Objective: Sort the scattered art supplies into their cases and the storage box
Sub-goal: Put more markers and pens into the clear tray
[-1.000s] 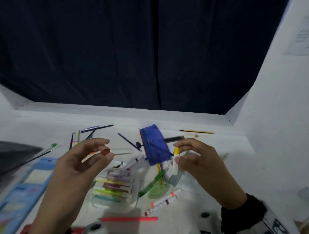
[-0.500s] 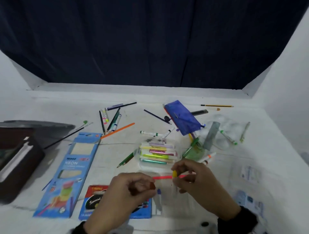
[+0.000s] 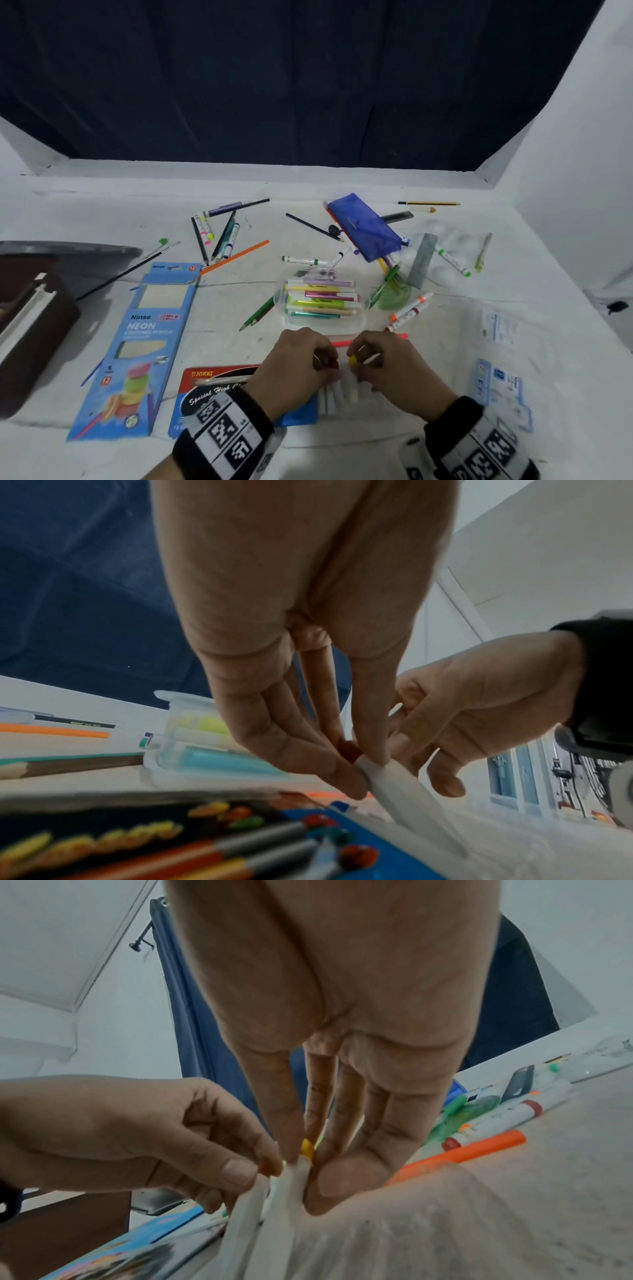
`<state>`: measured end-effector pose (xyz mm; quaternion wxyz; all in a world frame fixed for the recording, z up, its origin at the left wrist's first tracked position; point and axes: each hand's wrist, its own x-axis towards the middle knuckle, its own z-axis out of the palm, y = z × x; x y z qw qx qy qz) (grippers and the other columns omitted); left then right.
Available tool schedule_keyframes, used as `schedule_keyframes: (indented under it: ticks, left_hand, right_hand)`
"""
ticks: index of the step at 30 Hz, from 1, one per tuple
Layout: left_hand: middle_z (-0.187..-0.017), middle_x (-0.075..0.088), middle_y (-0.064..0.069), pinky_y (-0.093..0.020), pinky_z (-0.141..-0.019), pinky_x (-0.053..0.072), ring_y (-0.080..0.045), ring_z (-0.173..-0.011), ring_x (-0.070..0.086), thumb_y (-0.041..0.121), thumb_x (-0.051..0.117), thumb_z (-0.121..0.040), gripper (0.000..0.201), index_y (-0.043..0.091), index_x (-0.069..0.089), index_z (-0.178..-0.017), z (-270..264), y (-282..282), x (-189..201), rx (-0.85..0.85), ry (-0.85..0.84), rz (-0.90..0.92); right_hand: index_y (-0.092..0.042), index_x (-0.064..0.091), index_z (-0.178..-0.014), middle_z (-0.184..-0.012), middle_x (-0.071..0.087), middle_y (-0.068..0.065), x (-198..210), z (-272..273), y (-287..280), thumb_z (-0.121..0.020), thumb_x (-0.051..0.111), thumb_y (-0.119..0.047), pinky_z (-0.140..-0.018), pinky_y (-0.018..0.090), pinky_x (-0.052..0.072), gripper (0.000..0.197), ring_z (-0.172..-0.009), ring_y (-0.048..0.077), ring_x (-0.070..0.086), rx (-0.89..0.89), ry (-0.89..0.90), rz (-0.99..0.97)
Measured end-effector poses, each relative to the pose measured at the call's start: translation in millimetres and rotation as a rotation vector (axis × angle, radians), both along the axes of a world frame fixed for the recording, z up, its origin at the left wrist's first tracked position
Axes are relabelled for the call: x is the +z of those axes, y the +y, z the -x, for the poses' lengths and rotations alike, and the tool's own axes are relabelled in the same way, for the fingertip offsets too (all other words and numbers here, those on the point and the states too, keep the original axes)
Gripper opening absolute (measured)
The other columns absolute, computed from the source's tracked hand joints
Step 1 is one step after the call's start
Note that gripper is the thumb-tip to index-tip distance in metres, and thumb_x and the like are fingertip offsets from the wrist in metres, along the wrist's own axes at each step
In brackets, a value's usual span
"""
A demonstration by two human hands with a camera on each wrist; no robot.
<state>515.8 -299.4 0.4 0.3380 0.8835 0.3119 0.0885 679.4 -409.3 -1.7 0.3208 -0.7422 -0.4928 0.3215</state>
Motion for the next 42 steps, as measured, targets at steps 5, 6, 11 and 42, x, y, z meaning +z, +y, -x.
schedule_keyframes:
  ticks: [5,6,11,42]
  left_hand:
    - [-0.105,0.064,0.008,-0.013,-0.078,0.04,-0.003,-0.087,0.053,0.048,0.075,-0.083,0.035,0.029,0.071,-0.112,-7,-5,-2,-0.025,0.14,-0.085]
    - [-0.108,0.062,0.008,-0.018,-0.081,0.04,-0.006,-0.092,0.053,0.051,0.073,-0.083,0.038,0.031,0.069,-0.115,-9,-6,0,-0.04,0.2,-0.127]
    - [-0.113,0.058,0.012,-0.036,-0.09,0.032,-0.013,-0.109,0.049,0.064,0.067,-0.08,0.045,0.038,0.065,-0.117,-7,-13,5,-0.034,0.353,-0.277]
    - [-0.107,0.072,0.016,-0.022,-0.088,0.053,0.001,-0.096,0.064,0.037,0.067,-0.092,0.017,0.032,0.073,-0.108,22,3,7,0.072,0.098,-0.064]
  right_hand:
    - [-0.026,0.065,-0.084,-0.079,0.068,0.0,0,-3,0,-0.078,0.076,-0.009,-0.063,0.029,0.058,0.022,-0.067,0.015,0.067,0.049,-0.035,0.029]
    - [-0.026,0.066,-0.087,-0.08,0.068,0.0,-1,-4,-1,-0.077,0.077,-0.01,-0.065,0.03,0.058,0.022,-0.068,0.014,0.067,0.059,-0.048,0.044]
    - [-0.022,0.068,-0.112,-0.096,0.066,-0.004,-1,-3,-3,-0.078,0.079,-0.02,-0.065,0.008,0.044,0.036,-0.076,0.005,0.061,0.153,-0.178,0.063]
    - [-0.02,0.059,-0.105,-0.109,0.061,0.001,32,11,24,-0.078,0.077,-0.033,-0.071,0.031,0.037,0.035,-0.1,0.023,0.058,0.541,-0.686,0.156]
